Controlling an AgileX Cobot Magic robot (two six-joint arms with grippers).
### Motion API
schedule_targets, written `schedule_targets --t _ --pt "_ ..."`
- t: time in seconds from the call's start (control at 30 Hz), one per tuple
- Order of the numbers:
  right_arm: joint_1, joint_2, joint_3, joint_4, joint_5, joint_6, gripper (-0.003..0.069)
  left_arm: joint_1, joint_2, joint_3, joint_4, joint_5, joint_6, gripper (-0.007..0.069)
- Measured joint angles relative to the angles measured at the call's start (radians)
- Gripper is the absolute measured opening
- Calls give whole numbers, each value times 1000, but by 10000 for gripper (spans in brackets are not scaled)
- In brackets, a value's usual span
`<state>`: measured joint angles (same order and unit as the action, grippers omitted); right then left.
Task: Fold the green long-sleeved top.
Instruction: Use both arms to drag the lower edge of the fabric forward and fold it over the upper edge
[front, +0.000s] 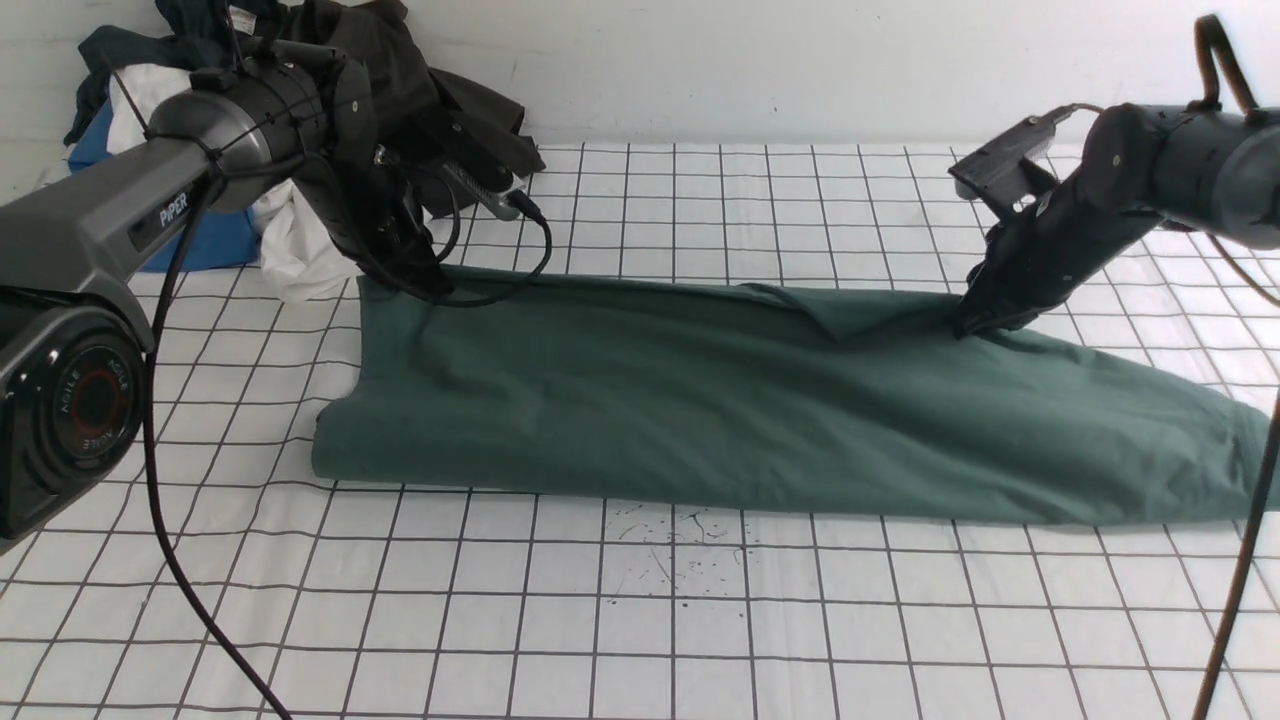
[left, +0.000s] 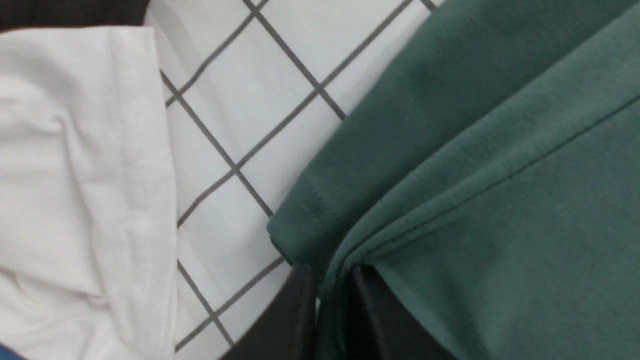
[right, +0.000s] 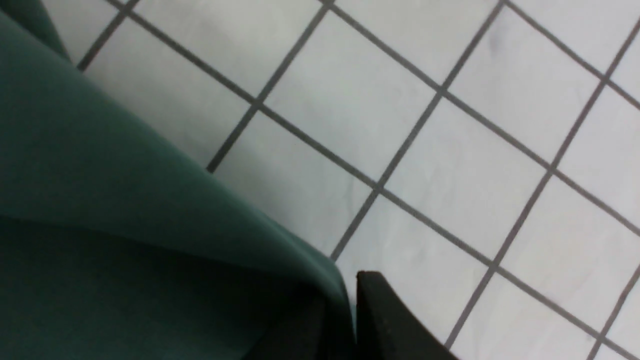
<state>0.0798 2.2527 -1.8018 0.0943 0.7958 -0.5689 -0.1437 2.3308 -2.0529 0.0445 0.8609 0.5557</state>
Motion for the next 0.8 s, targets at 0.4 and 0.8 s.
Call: schedule_targets --t 0.4,0.8 --pt "-4 -154 -2 57 91 76 358 0 -74 -173 23 205 -263 406" --pt "147 -79 34 139 168 8 205 1 -94 -248 -111 378 -225 132"
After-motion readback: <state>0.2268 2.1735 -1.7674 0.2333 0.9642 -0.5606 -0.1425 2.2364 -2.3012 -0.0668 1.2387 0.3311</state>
